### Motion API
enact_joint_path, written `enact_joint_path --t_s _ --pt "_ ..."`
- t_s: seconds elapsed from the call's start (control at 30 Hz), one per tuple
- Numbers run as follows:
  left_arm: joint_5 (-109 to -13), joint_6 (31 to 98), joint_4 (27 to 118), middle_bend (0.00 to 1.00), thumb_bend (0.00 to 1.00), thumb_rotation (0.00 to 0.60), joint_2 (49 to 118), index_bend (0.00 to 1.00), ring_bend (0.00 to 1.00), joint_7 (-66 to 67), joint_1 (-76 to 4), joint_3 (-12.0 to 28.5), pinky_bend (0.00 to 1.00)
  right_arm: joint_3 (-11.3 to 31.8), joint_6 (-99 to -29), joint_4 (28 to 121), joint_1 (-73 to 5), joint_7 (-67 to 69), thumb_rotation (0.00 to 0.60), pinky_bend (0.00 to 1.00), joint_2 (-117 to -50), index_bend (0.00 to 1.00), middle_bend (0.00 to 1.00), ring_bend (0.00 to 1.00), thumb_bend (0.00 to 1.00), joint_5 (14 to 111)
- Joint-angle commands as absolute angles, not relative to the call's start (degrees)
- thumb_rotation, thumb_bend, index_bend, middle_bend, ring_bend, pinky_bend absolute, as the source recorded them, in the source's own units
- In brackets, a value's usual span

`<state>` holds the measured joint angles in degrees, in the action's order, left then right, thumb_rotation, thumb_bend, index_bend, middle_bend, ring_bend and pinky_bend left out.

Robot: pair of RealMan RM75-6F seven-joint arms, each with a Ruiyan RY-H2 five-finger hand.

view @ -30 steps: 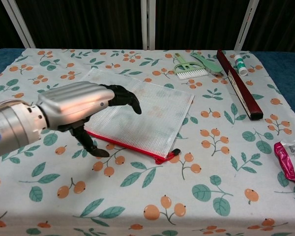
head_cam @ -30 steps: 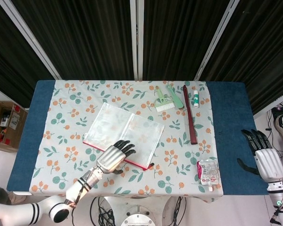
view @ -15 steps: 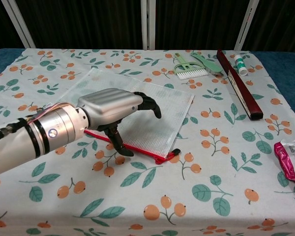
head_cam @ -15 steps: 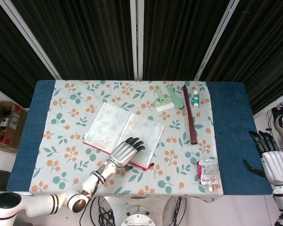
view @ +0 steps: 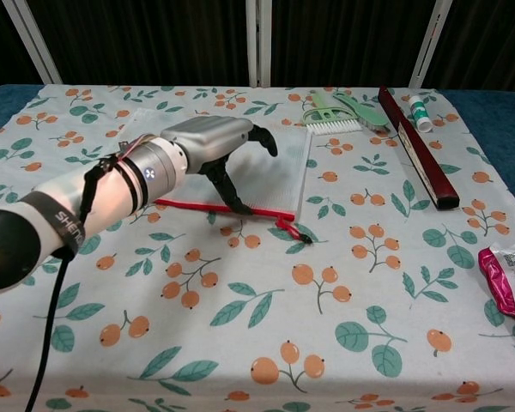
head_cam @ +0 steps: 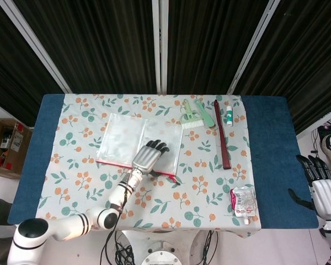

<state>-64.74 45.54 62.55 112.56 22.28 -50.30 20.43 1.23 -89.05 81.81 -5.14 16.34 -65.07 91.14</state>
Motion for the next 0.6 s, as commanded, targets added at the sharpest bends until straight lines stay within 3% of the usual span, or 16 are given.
enact_joint_path --t_s 0.03,0.13,0.33,0.6 --pt "-62.7 46.9 62.0 0.16 0.08 0.600 112.3 0.24 0.09 22.9 -51.1 21.4 0.15 1.3 -89.0 81.8 -5.1 16.3 0.600 0.04 -65.1 0.00 0.10 0.00 0.18 91.1" --pt "-64.5 49.4 66.4 0.16 0.08 0.600 109.7 0.25 0.09 22.8 -49.4 19.4 0.15 1.4 -88.8 81.8 -5.3 16.4 0.600 0.04 -65.3 0.00 0.10 0.00 0.18 91.3" --pt "-68.5 52.5 75.1 0.16 0.19 0.600 106.5 0.39 0.09 22.0 -46.8 14.4 0.15 1.3 -87.9 81.7 -6.0 16.3 0.600 0.04 -65.9 0.00 0.09 0.00 0.18 92.0" --pt "-67.6 51.3 71.4 0.16 0.29 0.600 111.0 0.42 0.09 22.1 -48.5 13.1 0.15 1.3 -87.7 82.2 -6.1 15.8 0.600 0.05 -65.8 0.00 0.10 0.00 0.18 92.3"
